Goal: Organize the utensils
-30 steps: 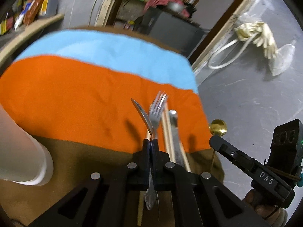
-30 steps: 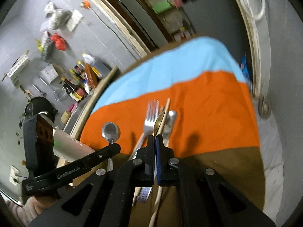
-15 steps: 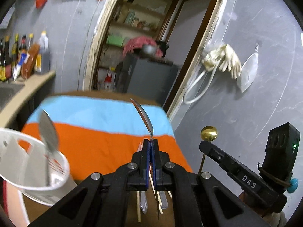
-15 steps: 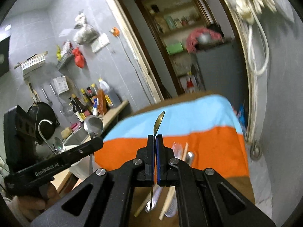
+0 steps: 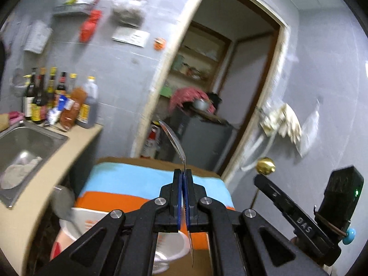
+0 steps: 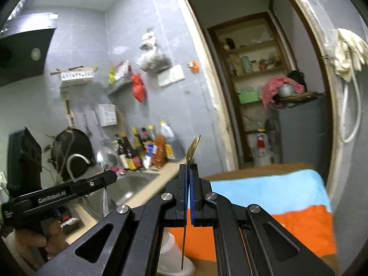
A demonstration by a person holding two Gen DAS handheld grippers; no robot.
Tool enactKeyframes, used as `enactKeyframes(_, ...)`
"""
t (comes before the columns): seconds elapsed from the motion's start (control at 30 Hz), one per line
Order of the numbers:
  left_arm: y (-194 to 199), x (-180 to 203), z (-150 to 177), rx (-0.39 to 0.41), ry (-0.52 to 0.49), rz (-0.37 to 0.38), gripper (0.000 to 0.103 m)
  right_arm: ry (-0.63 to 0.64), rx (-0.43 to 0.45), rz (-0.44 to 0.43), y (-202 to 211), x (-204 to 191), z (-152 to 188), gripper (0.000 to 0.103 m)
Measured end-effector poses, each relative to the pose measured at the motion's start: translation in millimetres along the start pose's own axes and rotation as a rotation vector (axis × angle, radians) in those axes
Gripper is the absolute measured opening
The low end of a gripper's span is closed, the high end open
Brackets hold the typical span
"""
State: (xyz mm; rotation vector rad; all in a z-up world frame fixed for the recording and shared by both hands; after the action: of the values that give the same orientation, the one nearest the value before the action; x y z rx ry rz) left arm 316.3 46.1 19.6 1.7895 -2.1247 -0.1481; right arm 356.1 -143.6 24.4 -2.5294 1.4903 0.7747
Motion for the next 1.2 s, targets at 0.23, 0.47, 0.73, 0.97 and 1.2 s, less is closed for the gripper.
enactKeyframes(0.23,8,-81,5,0.075,0.099,-0.099,0.002,0.006,0.012,-0.100,-30,-44,14,0.002)
enactKeyframes(0.47,-11,-111,25,0.076,0.116,-0.134,0.002,0.042,-0.055,-0.087,-61,-49,50,0.002)
enactKeyframes(0.73,-24,-107,47,0.059,0.088,-0.134,0.002,0.093,-0.105,-0.055,-72,-49,75,0.002)
enactKeyframes(0.97,-30,-100,58,0.031,0.037,-0.154,0.002,0.113,-0.132,-0.031,-71,-45,89,0.002)
enactKeyframes(1.2,-28,-97,70,-0.049,0.019,-0.149,0.002,0.136,-0.164,-0.021,-69,-44,94,0.002)
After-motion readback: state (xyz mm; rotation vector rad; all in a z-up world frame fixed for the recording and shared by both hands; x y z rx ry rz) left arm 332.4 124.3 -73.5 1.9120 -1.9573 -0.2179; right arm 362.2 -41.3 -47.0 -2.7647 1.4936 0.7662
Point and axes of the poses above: each gripper's, at about its wrist camera, not at the fingertips, and y roughly against the way its jaws point, x to its right, z to its underside, the point moved 7 cm from there along -y, roughly the way its jaws point, and after that the axes turned 11 degrees about -y, right-handed, at the moved point
